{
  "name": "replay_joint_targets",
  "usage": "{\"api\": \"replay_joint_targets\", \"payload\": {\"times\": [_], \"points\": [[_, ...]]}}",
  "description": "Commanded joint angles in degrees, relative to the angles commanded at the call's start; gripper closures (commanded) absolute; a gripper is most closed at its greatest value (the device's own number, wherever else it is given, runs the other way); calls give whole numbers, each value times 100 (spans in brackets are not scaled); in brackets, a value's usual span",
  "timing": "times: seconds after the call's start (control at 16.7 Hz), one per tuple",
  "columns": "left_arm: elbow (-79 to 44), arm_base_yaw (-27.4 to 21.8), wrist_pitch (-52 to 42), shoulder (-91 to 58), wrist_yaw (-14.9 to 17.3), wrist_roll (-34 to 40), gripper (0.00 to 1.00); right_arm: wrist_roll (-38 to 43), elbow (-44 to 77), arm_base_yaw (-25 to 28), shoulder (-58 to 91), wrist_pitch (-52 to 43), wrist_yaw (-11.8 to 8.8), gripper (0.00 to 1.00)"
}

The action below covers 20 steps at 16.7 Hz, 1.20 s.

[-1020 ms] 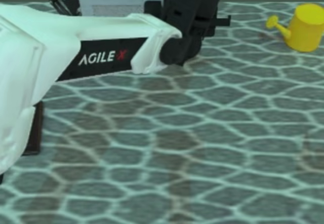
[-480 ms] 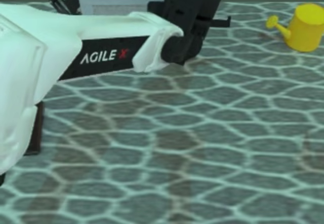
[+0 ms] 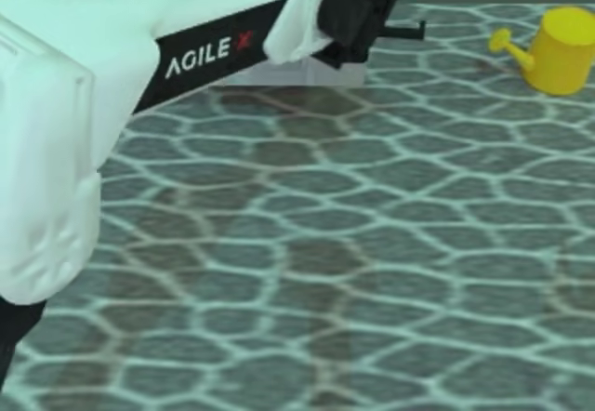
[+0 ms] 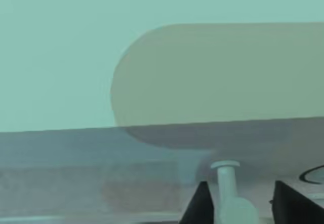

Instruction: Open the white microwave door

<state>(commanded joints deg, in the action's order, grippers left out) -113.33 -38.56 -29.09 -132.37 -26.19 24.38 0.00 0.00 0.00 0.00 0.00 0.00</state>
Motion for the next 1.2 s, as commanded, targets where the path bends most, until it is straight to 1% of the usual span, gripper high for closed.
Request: {"api": "replay_joint_targets", "payload": {"times": [0.24, 0.36, 0.48, 0.66, 1.2], "points": [[-1238, 171, -1889, -344, 472, 383, 100, 0, 0, 0, 0, 0, 0, 0], [-1729, 251, -2597, -470, 682, 542, 100, 0, 0, 0, 0, 0, 0, 0], [-2082, 312, -3056, -565, 841, 657, 100, 0, 0, 0, 0, 0, 0, 0], [-2286, 346, -3293, -623, 933, 721, 100, 0, 0, 0, 0, 0, 0, 0], [-2286, 346, -3293, -623, 933, 721, 100, 0, 0, 0, 0, 0, 0, 0]]}}
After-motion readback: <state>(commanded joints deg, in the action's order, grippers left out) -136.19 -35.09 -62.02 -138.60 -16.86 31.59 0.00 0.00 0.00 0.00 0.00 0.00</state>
